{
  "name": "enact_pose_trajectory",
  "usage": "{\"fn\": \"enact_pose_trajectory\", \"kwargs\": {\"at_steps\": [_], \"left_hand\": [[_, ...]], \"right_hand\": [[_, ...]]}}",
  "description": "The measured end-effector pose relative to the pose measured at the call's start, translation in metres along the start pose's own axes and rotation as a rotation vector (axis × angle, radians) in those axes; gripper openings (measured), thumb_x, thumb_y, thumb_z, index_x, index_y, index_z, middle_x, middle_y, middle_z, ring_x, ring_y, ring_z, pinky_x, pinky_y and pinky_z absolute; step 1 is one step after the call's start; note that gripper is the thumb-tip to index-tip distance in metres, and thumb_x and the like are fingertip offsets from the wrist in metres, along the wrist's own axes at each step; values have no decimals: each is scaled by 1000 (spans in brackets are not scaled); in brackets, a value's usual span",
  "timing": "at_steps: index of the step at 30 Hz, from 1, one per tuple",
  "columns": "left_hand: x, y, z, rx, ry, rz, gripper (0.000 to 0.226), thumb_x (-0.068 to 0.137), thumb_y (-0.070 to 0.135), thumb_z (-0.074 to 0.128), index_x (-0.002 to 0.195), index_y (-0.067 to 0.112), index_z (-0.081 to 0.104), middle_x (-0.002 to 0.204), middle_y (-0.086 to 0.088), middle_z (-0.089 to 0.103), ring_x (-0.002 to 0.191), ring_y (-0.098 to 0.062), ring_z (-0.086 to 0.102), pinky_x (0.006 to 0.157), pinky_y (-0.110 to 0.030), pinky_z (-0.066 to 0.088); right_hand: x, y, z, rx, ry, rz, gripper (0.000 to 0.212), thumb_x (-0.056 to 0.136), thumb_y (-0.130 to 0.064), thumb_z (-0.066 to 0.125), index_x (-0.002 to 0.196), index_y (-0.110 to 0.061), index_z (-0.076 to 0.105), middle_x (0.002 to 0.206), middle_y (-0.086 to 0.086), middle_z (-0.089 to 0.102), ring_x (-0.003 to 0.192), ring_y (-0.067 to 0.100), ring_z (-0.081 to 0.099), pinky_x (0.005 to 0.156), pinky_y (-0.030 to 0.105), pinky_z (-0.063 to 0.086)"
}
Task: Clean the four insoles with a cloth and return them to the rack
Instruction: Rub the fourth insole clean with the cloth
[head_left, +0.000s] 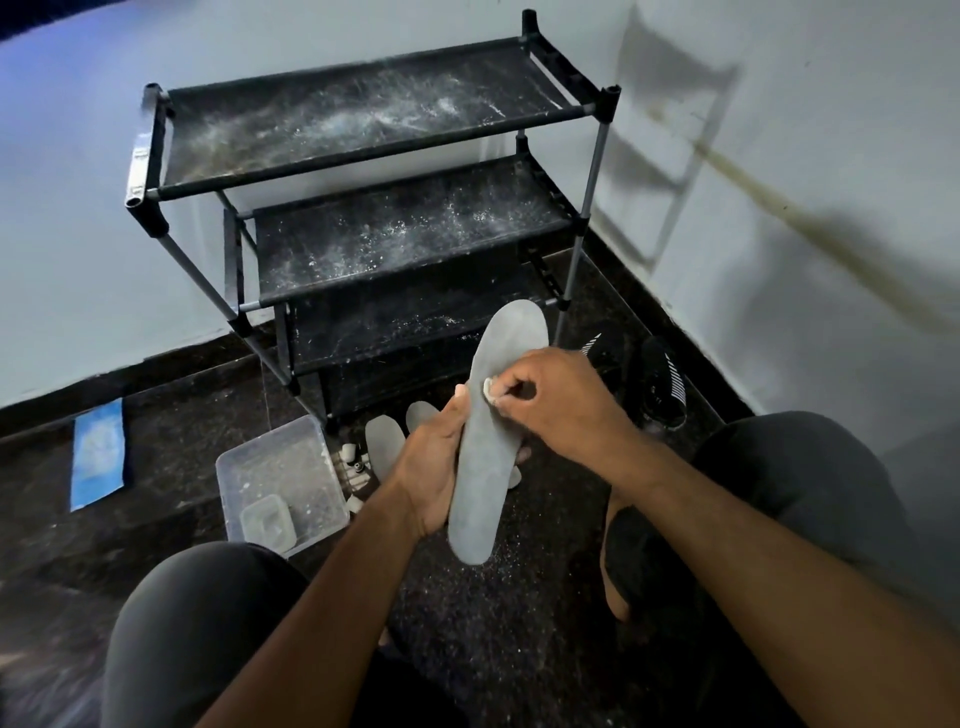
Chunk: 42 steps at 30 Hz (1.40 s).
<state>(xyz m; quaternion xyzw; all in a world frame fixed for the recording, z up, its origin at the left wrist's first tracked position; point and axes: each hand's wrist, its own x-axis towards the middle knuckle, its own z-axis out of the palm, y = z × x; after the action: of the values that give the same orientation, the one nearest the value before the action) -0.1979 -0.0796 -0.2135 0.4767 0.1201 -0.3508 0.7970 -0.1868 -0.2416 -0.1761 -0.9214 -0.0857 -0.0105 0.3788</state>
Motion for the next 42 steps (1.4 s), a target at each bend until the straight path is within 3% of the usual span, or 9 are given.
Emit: {"fn": "enact_pose_trajectory", "kwargs": {"at_steps": [5,11,17,23,28,30,33,36,42], "left_hand": [[-5,4,1,38,38,15,56,108,47,33,121,3,66,89,-14,75,70,-26,73,56,-38,61],[-5,2,2,58,-32,-51,69,107,57,31,142,2,55,118,-28,65,87,-30,67,65,-36,58],[-7,5,8,16,-24,-31,55,106,46,36,111,3,70,87,-19,72,65,-27,69,54,-36,60],[-9,5,4,3,-65,-78,66,107,54,31,139,2,57,114,-28,65,85,-31,65,66,-37,60],[-7,5,7,28,-25,-28,60,107,48,33,125,0,64,93,-24,70,72,-31,68,60,-38,61],[-8,7,6,22,14,-22,61,107,49,32,126,1,64,99,-24,71,77,-32,68,63,-39,61],[-8,7,2,-20,-5,-50,67,106,55,32,136,2,60,122,-30,64,90,-33,63,67,-40,60],[-6,5,1,-16,-43,-84,67,106,57,33,141,5,57,125,-31,62,90,-32,63,68,-40,59],[-6,4,5,22,-38,-14,59,106,48,34,124,1,65,98,-24,69,75,-31,68,63,-39,61]], "right_hand": [[-13,-16,6,97,-346,-47,8,79,-17,77,87,-17,79,82,-8,75,70,-1,66,66,12,49],[6,7,-7,117,311,126,14,83,-17,75,96,-14,77,88,-5,74,77,3,66,80,28,56],[-6,-2,11,-65,-11,-229,12,87,-14,69,90,-8,79,82,6,69,79,17,60,80,35,50],[10,14,-2,-80,353,-16,13,90,-17,68,97,-12,78,86,6,69,79,17,61,78,38,52],[0,10,11,-69,-41,-134,14,86,-20,69,95,-17,79,86,-2,68,82,11,60,79,36,52],[1,9,5,-15,-79,-145,11,86,-23,71,91,-17,80,83,-3,69,77,9,62,74,35,53],[11,18,-8,-1,195,-71,17,89,-24,70,86,-9,78,78,6,69,71,18,63,70,41,53],[16,27,-11,-43,412,31,12,89,-21,69,88,-13,79,81,5,68,73,17,63,73,41,53],[-1,4,7,-33,-53,-195,10,87,-19,70,91,-16,79,86,-2,70,79,10,62,76,36,54]]}}
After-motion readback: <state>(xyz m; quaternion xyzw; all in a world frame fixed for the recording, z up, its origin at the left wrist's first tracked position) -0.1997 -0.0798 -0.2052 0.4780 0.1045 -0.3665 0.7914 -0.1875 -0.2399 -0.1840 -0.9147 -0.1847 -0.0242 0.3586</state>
